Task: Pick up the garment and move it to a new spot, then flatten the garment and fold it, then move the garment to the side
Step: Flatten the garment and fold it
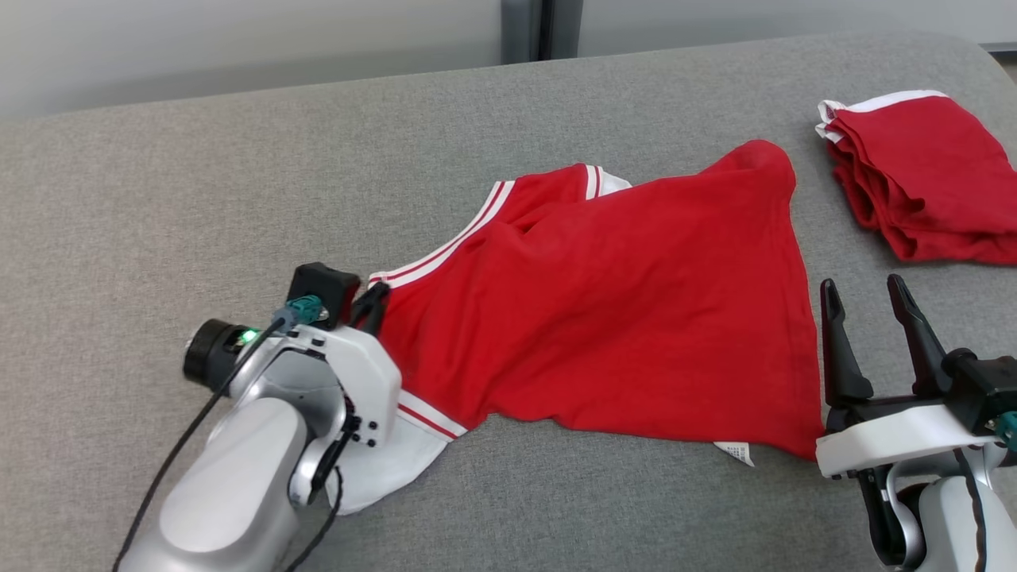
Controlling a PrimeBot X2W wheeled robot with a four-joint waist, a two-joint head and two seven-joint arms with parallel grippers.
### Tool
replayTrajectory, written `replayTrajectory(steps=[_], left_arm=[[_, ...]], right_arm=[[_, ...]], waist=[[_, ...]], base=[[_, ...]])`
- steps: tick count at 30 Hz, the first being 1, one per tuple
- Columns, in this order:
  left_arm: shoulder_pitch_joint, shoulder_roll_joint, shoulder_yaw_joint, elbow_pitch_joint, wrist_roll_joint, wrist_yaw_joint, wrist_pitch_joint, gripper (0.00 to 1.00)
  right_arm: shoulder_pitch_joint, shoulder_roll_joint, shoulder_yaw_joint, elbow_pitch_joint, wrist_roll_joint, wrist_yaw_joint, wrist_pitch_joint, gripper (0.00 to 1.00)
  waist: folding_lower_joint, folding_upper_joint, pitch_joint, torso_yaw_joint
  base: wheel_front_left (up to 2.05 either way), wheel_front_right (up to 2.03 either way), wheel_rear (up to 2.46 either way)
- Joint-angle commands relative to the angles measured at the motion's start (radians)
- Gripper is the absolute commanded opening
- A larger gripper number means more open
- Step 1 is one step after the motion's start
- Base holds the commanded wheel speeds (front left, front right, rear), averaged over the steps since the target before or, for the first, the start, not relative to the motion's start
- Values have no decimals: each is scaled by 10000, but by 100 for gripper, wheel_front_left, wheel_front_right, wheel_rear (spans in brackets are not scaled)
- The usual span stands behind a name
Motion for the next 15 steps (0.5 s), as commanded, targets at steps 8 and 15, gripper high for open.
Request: replayTrajectory(steps=[8,15], left_arm=[[-379,365,-75,626,-245,-267,1044,100],[-583,496,-95,846,-287,-247,1381,100]], right_arm=[[-42,-52,-59,-78,48,1,-14,100],[-123,-50,1,-103,112,1,-63,100]], waist=[[0,0,185,-250],[0,0,327,-436]], base=[[0,0,0],[0,0,0]])
